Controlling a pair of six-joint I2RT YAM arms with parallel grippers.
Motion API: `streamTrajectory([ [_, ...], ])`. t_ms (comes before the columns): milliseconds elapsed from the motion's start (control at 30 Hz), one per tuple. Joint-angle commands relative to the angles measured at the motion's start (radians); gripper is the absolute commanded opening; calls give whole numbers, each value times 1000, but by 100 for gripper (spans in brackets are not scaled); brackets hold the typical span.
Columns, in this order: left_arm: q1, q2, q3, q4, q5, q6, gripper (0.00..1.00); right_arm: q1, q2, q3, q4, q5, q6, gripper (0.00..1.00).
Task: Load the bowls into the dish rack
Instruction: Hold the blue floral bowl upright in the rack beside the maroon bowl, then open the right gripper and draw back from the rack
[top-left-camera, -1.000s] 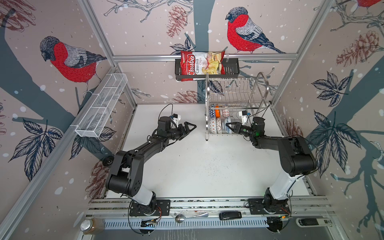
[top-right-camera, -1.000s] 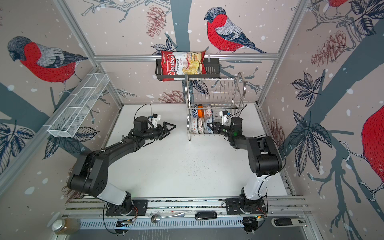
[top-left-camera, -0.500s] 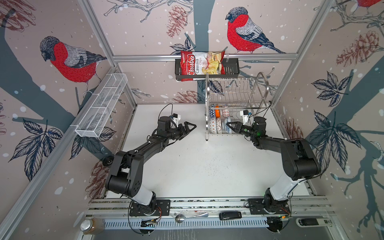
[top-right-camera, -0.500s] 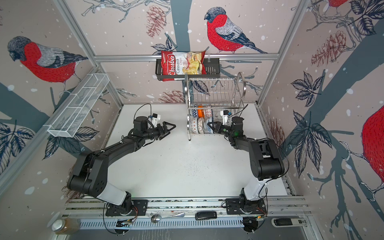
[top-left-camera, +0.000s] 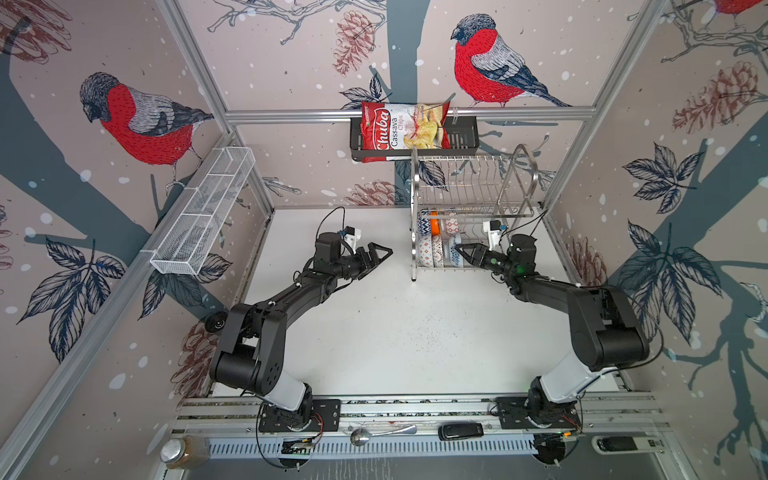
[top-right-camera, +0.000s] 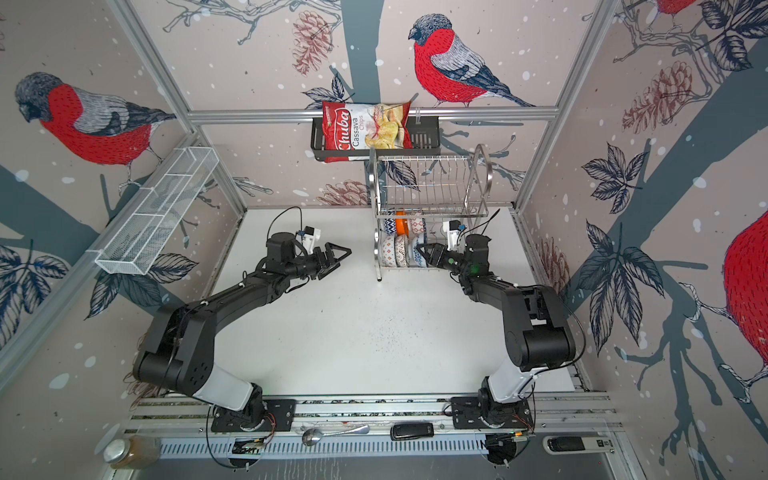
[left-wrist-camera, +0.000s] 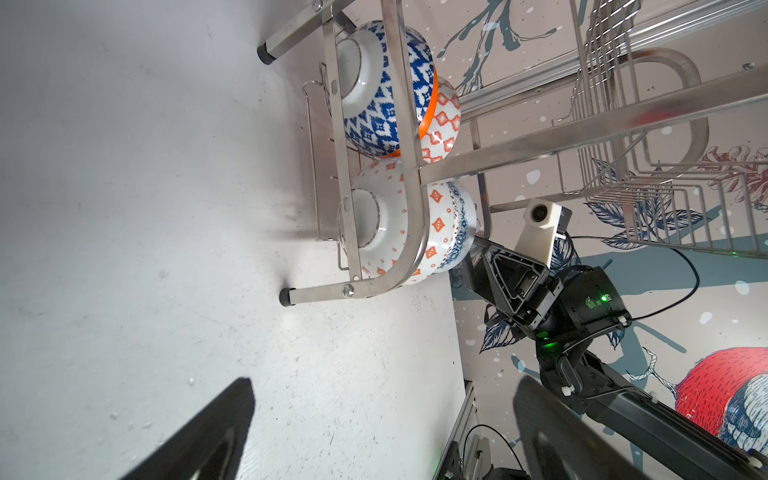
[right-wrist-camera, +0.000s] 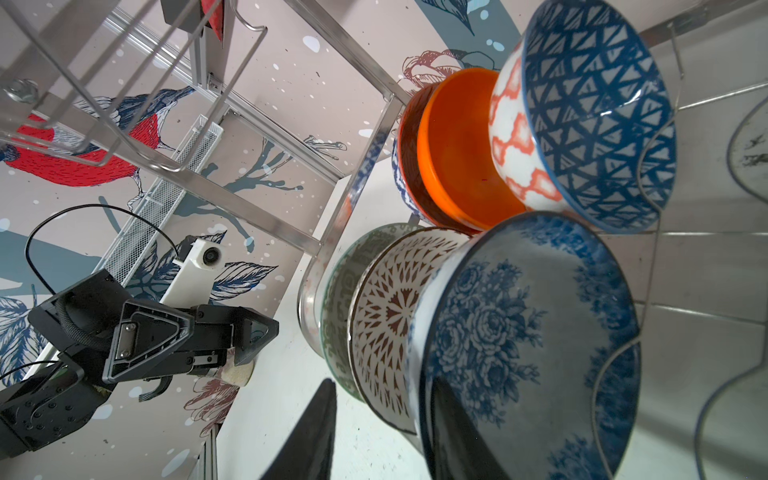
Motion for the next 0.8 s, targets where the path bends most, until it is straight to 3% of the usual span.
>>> streamTrajectory([
  [0, 0, -3, 1, 15, -4, 16, 98, -1, -33, -4, -10, -5, -15, 42],
  [767, 0, -25, 8, -9, -23, 45, 97, -83, -271, -117, -120, 31, -51, 65],
])
